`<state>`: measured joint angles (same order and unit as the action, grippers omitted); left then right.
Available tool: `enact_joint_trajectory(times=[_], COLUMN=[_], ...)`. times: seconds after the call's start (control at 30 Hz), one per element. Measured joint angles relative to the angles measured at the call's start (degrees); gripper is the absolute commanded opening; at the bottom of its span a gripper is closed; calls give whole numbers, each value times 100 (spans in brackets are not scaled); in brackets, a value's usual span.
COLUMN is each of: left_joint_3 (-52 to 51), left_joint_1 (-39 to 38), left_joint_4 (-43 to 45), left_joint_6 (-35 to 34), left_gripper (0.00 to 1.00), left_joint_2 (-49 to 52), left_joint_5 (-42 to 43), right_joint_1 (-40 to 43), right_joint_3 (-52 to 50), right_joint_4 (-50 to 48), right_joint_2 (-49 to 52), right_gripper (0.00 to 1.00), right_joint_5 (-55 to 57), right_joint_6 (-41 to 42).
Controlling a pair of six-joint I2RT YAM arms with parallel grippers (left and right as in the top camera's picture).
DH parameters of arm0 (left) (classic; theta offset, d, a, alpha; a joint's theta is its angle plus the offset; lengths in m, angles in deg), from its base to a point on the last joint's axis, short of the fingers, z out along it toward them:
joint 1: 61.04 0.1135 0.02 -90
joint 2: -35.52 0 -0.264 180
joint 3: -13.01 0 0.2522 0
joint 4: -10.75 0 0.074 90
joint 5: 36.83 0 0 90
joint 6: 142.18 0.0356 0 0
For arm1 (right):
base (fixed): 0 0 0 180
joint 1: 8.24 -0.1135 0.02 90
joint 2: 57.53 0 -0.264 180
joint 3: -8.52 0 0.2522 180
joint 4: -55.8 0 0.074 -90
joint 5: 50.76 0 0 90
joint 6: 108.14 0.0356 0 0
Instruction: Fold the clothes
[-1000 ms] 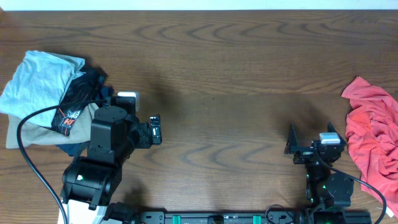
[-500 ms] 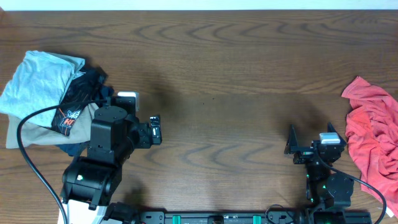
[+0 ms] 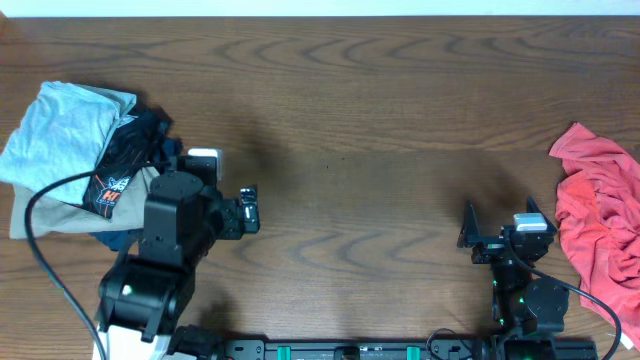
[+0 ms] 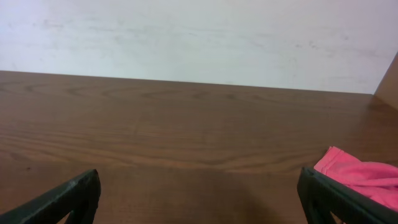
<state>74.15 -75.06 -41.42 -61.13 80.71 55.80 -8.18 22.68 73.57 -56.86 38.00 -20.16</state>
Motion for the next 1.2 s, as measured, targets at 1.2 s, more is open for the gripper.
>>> enact_joint_trajectory(times=[1.2], left_joint_3=[-4653], left_joint_1=[1084], left_joint_4=[3716], left_joint_6=[0], left_gripper=[98], left_joint_2=[-4457], left_joint_5=[4], right_joint_1=[0], right_joint_3=[0], right_joint_4=[-2], right_joint_2=[0], right_gripper=[99], right_joint_5=[2], right_joint_6=[-13])
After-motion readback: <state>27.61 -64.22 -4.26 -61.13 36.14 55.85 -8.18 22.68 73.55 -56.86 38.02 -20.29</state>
